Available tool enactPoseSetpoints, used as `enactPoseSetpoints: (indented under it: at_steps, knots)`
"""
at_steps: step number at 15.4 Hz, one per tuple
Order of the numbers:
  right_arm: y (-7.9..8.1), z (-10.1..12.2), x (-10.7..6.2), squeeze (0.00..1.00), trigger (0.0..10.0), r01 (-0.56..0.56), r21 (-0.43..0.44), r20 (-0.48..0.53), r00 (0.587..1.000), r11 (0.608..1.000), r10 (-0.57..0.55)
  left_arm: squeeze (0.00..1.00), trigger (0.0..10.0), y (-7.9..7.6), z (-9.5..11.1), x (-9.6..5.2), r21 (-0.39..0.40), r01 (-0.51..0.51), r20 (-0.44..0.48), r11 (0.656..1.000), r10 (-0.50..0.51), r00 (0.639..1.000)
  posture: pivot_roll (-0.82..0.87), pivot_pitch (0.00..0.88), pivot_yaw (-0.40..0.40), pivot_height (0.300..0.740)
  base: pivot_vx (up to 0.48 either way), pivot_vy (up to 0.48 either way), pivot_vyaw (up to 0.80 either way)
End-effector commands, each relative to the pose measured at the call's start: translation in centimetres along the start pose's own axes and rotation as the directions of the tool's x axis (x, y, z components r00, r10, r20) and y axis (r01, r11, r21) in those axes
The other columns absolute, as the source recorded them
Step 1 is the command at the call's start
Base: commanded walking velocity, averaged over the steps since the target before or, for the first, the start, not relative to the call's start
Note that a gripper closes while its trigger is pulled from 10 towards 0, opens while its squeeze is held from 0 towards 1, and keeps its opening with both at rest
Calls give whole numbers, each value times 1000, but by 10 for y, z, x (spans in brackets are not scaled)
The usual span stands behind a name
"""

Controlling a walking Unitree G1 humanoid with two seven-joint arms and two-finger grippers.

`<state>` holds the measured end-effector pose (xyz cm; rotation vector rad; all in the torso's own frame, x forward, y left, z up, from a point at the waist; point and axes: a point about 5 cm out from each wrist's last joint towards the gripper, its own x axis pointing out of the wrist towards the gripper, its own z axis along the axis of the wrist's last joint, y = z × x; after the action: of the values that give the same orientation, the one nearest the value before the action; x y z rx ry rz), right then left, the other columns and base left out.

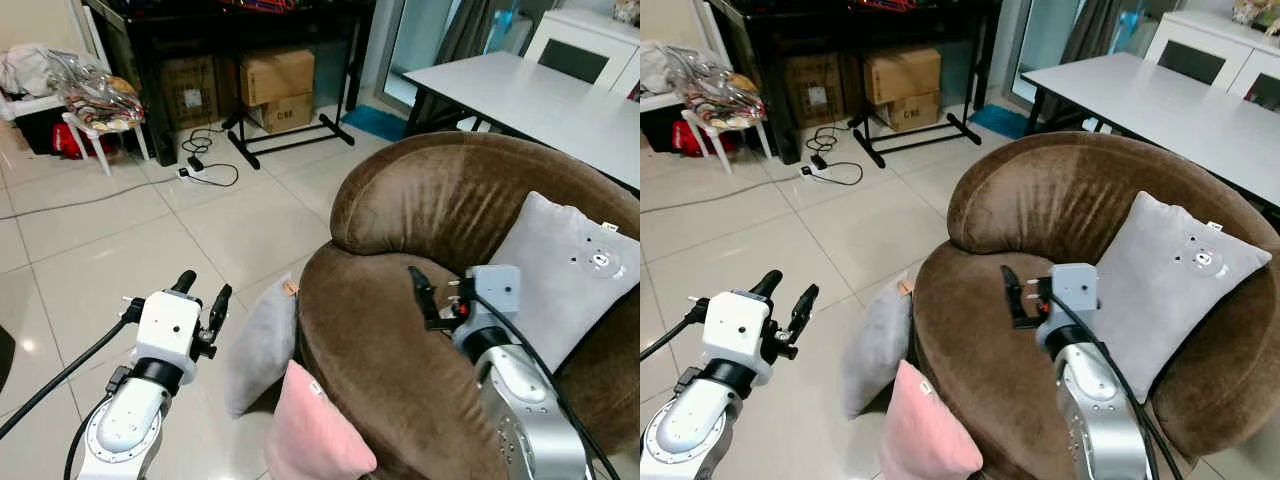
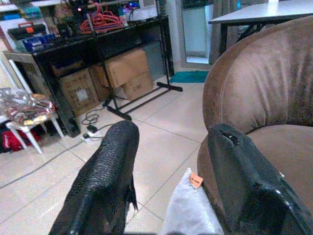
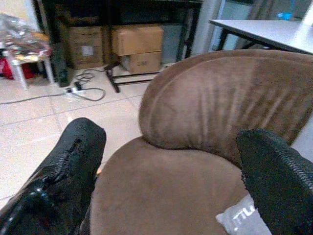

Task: Move the pillow to the sofa from floor

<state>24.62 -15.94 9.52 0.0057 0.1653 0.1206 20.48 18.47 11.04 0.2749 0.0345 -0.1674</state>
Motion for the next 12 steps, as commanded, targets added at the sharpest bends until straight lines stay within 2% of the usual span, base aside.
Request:
enactPoseSetpoints:
  at_steps: [1, 3, 12]
  knots:
    - [-1, -1, 0, 1000, 10000, -9, 3, -13, 1000, 1000, 10, 0, 10000, 0, -1, -1, 16, -9, -3, 1000, 9, 1000, 68, 0, -85, 663, 0, 0, 0]
    - [1, -4, -1, 1000, 10000, -32, -17, -32, 999, 999, 32, 0, 10000, 1, -2, -2, 35, -18, -2, 999, 18, 1000, 67, 0, -89, 643, 0, 0, 0]
    - [0, -7, 0, 1000, 10000, -56, -44, -66, 996, 997, 53, 0, 10000, -2, -2, -5, 16, -47, 5, 999, 47, 999, 65, 0, -105, 566, 0, 0, 0]
